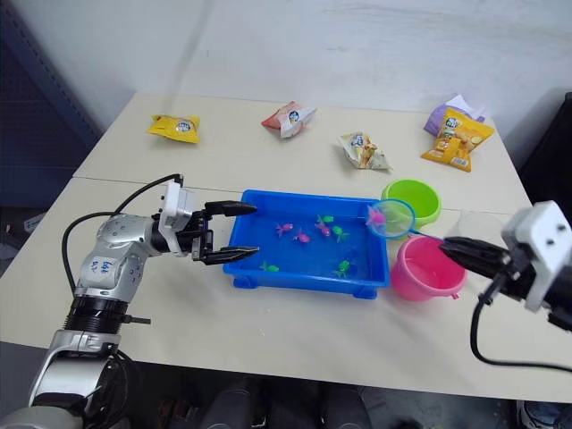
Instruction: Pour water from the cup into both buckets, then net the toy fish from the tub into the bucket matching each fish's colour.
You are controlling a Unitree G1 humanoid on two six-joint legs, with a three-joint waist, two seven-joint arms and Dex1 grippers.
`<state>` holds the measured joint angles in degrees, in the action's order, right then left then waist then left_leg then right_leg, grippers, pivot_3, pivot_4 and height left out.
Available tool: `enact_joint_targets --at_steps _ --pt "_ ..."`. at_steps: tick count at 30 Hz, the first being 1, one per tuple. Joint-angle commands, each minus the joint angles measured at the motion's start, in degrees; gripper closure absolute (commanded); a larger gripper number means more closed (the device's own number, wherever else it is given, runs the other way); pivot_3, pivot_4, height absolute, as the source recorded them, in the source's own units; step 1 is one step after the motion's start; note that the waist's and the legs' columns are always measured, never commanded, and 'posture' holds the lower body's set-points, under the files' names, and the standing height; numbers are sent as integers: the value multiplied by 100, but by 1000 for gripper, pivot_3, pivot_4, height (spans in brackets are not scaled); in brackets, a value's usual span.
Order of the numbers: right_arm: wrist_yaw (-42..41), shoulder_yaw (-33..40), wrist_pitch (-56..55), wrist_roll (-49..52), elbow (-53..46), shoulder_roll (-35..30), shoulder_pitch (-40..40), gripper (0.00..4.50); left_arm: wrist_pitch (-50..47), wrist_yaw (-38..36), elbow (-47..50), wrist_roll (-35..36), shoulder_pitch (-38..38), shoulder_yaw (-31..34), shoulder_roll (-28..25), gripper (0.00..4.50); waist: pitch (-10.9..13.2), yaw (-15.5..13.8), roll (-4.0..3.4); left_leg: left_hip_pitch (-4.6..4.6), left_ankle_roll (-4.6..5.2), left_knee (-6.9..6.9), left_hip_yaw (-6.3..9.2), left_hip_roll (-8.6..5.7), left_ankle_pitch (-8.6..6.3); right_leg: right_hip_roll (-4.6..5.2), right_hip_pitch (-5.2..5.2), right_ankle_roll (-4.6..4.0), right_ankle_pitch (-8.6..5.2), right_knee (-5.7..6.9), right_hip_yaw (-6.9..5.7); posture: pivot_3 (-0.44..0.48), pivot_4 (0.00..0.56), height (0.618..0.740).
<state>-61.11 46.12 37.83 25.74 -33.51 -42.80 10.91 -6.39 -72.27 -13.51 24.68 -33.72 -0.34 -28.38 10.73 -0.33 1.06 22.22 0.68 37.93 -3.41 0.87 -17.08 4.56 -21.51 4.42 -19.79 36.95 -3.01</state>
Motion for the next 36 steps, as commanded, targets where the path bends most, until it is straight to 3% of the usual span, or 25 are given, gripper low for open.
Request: enact_joint_targets --at_steps 1,9,18,21,27,36 --pt "237 631 -1162 -327 -83 499 624 4500 -18 -184 38 91 -142 -80 100 41 0 5 0 -2 0 -1 1 0 0 -1 2 0 0 -1 0 0 150 738" --pt "708 525 -5135 -1536 1472 1229 1310 4500 -49 -312 -99 16 -385 -303 434 41 -2 63 -2 -23 1 -4 -22 -4 0 -2 3 2 1 3 25 0 150 738" --pt "2036 71 -8367 -3109 2966 884 1106 4500 -214 -80 115 82 -377 -339 766 41 -2 56 -2 -37 -4 -5 -32 -2 3 -4 5 2 1 9 36 0 150 738" --pt "2841 218 -9354 -4553 3238 640 992 4500 -250 4 200 52 -326 -344 839 41 -2 59 -2 -37 -6 -5 -34 -2 4 -3 5 1 1 10 38 0 150 738" --pt "4588 623 -9836 -6582 3291 377 1052 4500 -267 142 309 49 -293 -325 847 41 -2 44 -2 -37 -16 -6 -33 -2 10 -5 4 -2 -1 9 38 0 150 738" --pt "6053 207 -9625 -7527 3447 -113 1453 4500 -259 216 296 45 -323 -316 858 41 -2 64 -2 -41 -19 -6 -37 -2 11 -8 5 -5 -3 10 42 0 150 738"
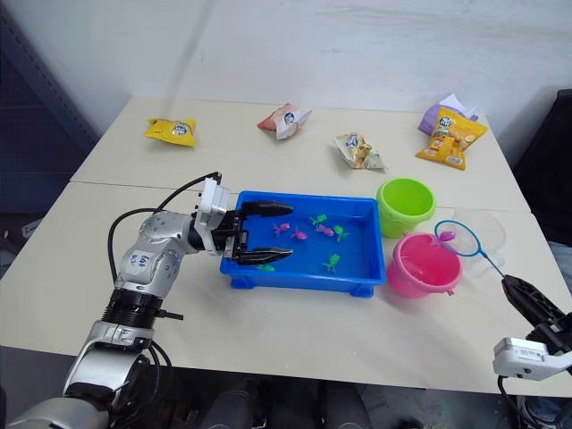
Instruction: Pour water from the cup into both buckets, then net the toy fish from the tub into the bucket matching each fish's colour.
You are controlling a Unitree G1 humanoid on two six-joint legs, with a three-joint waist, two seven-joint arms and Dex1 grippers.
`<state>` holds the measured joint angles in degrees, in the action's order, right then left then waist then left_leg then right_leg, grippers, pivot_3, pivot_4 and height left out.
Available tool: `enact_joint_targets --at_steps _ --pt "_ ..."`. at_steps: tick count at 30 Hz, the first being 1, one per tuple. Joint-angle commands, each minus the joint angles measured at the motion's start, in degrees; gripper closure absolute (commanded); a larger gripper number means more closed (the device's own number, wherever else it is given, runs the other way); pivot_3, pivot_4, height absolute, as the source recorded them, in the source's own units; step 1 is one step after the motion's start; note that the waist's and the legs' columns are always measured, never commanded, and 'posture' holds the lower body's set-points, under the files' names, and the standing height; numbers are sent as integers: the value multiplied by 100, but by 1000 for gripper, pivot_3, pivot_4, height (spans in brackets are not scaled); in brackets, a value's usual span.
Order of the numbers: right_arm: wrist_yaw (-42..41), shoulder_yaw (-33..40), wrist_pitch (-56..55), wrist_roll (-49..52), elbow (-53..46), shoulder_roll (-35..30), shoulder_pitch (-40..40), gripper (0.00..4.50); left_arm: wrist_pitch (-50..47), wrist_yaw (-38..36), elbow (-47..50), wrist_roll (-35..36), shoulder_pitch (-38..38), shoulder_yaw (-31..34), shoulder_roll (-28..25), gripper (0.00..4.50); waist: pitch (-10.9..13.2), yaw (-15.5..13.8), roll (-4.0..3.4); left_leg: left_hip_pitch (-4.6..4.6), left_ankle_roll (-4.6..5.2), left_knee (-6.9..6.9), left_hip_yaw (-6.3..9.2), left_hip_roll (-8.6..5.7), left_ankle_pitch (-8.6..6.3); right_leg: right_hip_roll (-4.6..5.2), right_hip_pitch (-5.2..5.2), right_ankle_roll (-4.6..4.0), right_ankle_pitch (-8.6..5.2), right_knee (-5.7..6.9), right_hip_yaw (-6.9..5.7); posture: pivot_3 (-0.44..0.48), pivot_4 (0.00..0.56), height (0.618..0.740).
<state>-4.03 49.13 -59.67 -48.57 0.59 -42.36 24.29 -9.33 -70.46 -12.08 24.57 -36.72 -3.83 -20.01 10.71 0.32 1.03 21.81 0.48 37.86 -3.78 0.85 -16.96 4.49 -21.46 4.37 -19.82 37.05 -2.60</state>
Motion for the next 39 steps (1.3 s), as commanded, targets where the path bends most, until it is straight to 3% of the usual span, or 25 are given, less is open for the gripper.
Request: enact_joint_targets --at_steps 1,8,13,23,26,29,32,39 --pt "333 -190 237 -52 82 -187 160 4500 45 37 147 52 -28 32 21 41 0 -3 0 0 0 0 0 0 0 -1 0 0 0 0 0 0 150 738" --pt "750 -222 615 46 -358 -244 385 4500 38 94 150 53 -32 92 -36 41 0 -7 -1 0 0 -1 1 1 0 -1 0 0 0 0 0 0 150 738" --pt "48 -511 753 1616 -470 -498 750 4500 34 141 165 20 12 139 -144 41 0 -1 0 0 0 -4 1 1 0 0 2 0 0 -3 0 0 150 738" --pt "364 -378 977 894 -277 -717 771 4500 145 91 30 32 58 215 -294 41 0 -4 0 -28 1 -27 -1 0 0 1 24 -2 -1 -14 2 0 150 738" --pt "-20 -601 979 2086 -472 -690 781 4500 141 128 71 40 97 249 -318 41 0 4 0 -32 -2 -30 -2 1 2 0 25 -2 -1 -11 3 0 150 738" --pt "-1004 -1295 1574 4387 -971 -896 957 4500 79 215 161 30 173 309 -413 41 1 17 1 -48 -3 -41 -2 1 5 0 38 -2 -1 -14 3 0 150 738" --pt "-2123 -2061 3069 6886 -1960 -1152 1084 4500 29 281 183 25 255 380 -580 41 1 46 2 -67 1 -49 1 4 4 1 57 -2 -1 -18 2 0 150 738" --pt "-2271 -3333 6402 8070 -3275 -1768 -636 4500 205 307 -52 -26 420 547 -829 41 2 92 4 -64 9 -44 24 5 -1 11 65 -2 -1 -23 -16 0 150 738"
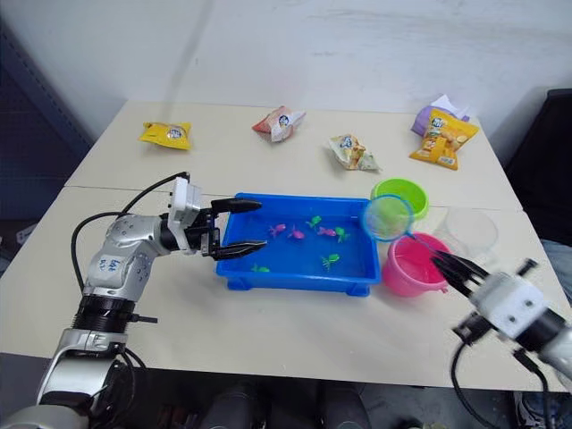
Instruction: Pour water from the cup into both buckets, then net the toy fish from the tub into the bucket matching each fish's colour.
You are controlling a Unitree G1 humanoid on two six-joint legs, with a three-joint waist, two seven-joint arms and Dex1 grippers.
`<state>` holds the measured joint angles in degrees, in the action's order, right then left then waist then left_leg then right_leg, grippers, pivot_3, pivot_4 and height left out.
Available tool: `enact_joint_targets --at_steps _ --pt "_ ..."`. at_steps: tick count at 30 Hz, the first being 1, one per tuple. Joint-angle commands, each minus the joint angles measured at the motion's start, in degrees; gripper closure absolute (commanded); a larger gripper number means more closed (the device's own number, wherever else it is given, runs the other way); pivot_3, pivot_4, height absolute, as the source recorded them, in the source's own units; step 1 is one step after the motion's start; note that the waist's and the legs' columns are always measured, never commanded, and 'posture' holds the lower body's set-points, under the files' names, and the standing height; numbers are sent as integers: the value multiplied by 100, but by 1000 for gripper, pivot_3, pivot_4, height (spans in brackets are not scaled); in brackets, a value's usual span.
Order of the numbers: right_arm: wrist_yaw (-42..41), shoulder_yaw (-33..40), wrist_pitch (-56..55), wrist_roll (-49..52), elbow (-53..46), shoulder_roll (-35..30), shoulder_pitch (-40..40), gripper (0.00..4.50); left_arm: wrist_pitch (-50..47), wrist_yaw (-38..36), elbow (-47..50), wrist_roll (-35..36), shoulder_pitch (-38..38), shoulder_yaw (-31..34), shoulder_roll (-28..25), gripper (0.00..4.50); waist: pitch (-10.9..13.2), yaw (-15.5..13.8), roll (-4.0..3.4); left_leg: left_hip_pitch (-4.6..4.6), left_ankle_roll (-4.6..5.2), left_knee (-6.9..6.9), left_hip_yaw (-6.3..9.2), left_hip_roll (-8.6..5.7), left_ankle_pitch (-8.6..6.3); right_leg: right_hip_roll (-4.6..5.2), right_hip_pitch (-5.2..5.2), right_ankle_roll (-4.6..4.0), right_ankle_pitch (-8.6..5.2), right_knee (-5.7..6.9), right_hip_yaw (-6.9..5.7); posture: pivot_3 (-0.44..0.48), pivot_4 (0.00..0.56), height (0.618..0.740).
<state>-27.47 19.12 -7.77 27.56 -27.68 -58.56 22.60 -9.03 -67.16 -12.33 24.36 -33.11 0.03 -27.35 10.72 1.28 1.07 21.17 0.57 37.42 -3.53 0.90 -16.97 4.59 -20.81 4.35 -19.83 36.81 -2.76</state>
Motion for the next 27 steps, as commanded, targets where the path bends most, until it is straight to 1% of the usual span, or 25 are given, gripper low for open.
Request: enact_joint_targets --at_steps 1,4,6,10,13,19,24,27 --pt "122 -444 1590 500 -526 -147 -667 4500 212 -35 -60 -5 82 175 -114 41 0 -8 0 0 -1 -1 3 1 0 -1 0 -1 -1 -3 -4 0 150 738" --pt "272 -984 2639 524 -601 -50 -1410 4500 381 -87 -189 -18 164 230 -173 41 0 -36 0 10 -2 -3 4 1 0 0 -9 -4 -2 -6 -7 0 150 738" --pt "390 -1317 3246 356 -541 13 -1859 4500 475 -104 -242 -15 226 279 -191 41 0 -53 1 21 -2 0 3 0 0 1 -20 -3 -2 -4 -7 0 150 738" --pt "398 -1897 3473 -475 -122 227 -2685 4500 577 -55 -233 -50 292 291 -224 41 0 -109 1 42 -2 7 -1 -2 1 3 -44 -4 -2 5 -5 0 150 738" --pt "320 -2276 3617 -1060 190 304 -3125 4500 558 35 -83 -26 382 309 -241 41 0 -111 1 48 0 7 -4 -3 0 3 -53 -4 -2 7 -2 0 150 738" --pt "112 -2588 3764 -1809 425 370 -3575 4500 391 188 312 37 554 324 -287 41 0 -113 0 94 0 25 3 -1 2 3 -88 -4 -2 12 -14 0 150 738" --pt "-25 -2671 3727 -2359 475 306 -3662 4500 253 307 559 70 658 338 -306 41 0 -109 0 98 7 37 3 -2 -2 5 -85 -1 0 12 -13 0 150 738" --pt "-58 -2592 3736 -2535 447 389 -3678 4500 194 370 659 80 705 343 -311 41 0 -105 0 97 7 37 3 -2 -2 4 -85 -1 -1 14 -13 0 150 738"
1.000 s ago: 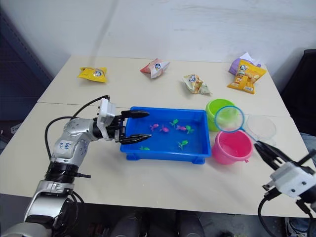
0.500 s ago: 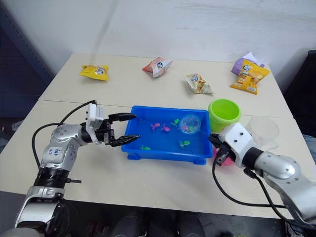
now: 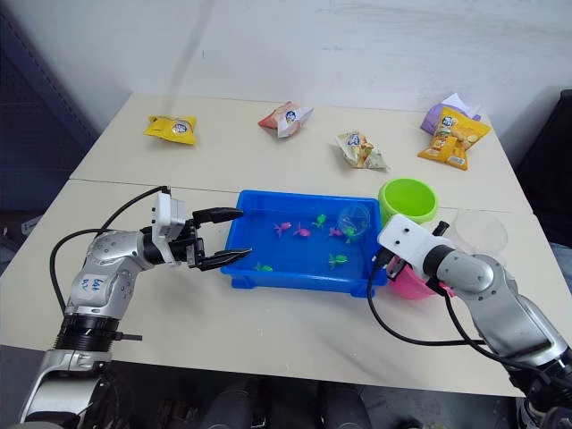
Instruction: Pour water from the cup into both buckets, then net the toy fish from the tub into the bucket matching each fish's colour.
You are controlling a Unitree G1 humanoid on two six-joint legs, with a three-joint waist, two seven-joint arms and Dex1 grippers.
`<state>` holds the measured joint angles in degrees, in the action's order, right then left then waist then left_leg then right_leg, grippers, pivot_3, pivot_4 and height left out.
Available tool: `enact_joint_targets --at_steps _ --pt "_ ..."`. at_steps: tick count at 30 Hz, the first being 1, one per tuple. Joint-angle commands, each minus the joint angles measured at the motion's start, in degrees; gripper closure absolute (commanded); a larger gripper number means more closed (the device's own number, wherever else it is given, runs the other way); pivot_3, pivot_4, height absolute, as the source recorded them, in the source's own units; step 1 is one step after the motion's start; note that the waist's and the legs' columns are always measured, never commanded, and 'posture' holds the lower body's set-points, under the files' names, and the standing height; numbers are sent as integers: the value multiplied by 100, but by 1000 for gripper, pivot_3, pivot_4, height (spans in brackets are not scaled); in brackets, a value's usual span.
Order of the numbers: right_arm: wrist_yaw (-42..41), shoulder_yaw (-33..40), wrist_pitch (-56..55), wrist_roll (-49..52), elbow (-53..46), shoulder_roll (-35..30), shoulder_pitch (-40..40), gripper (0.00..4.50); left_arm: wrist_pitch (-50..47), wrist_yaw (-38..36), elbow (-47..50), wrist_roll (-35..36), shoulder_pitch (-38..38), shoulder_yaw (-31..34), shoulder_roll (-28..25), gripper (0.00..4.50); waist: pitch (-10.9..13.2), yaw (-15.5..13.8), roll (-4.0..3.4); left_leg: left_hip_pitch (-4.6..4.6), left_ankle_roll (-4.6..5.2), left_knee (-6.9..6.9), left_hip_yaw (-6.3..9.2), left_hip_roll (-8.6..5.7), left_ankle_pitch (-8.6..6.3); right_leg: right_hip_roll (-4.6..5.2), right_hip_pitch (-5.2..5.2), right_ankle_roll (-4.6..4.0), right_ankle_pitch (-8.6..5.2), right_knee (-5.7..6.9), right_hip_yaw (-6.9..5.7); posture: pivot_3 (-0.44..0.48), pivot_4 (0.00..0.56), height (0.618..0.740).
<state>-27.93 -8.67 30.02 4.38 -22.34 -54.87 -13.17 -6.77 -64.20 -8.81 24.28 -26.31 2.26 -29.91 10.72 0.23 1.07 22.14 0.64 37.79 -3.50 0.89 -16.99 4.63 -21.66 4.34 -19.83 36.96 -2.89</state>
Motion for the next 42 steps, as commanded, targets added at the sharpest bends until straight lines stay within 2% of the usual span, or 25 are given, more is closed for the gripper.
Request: enact_joint_targets --at_steps 1,9,16,19,22,25,28,31,37,42 --pt "13 263 -52 -243 -101 79 -102 4500 -52 94 344 92 39 122 -55 41 0 -2 0 0 0 0 0 0 0 0 0 0 0 0 0 0 150 738" --pt "-175 599 -45 -546 -336 -25 101 4500 -126 173 465 100 114 126 -62 41 0 -9 0 1 0 0 0 0 0 0 0 0 0 -1 -1 0 150 738" --pt "-372 939 430 -465 -716 78 219 4500 -47 117 348 89 135 136 -70 41 0 -10 0 1 0 0 0 0 0 0 1 0 0 -1 -1 0 150 738" --pt "-557 1193 1081 197 -958 482 213 4500 -23 99 322 80 131 124 -63 41 0 -5 0 0 0 0 2 1 0 -1 2 0 0 0 -1 0 150 738" --pt "-595 1787 2388 1499 -1333 1450 146 4500 -3 72 310 54 138 94 -69 41 0 0 1 0 -1 -1 6 3 0 -3 4 0 0 -2 -4 0 150 738" --pt "-441 2118 3396 2148 -1544 2039 20 4500 -6 80 332 43 150 80 -64 41 0 0 0 0 -1 -2 8 3 0 -2 4 0 0 2 -5 0 150 738" --pt "-100 2204 4443 2366 -1719 2300 -183 4500 -15 99 359 44 164 81 -60 41 0 2 0 0 4 -1 8 1 -3 4 4 0 0 1 -3 0 150 738" --pt "124 2267 4975 2475 -1780 2457 -408 4500 -31 113 412 43 187 83 -76 41 -1 2 -1 1 4 -3 11 1 -4 5 3 -1 0 -2 -4 0 150 738" --pt "388 2653 5280 2597 -1728 2752 -775 4500 -74 146 486 60 197 96 -92 41 -1 8 -1 1 4 -7 9 0 -4 4 0 -1 0 -4 -4 0 150 738" --pt "632 3143 5614 2696 -1617 3287 -995 4500 -54 141 441 58 184 84 -75 41 0 15 -1 1 4 -11 8 0 -4 3 -1 -1 0 -3 -4 0 150 738"
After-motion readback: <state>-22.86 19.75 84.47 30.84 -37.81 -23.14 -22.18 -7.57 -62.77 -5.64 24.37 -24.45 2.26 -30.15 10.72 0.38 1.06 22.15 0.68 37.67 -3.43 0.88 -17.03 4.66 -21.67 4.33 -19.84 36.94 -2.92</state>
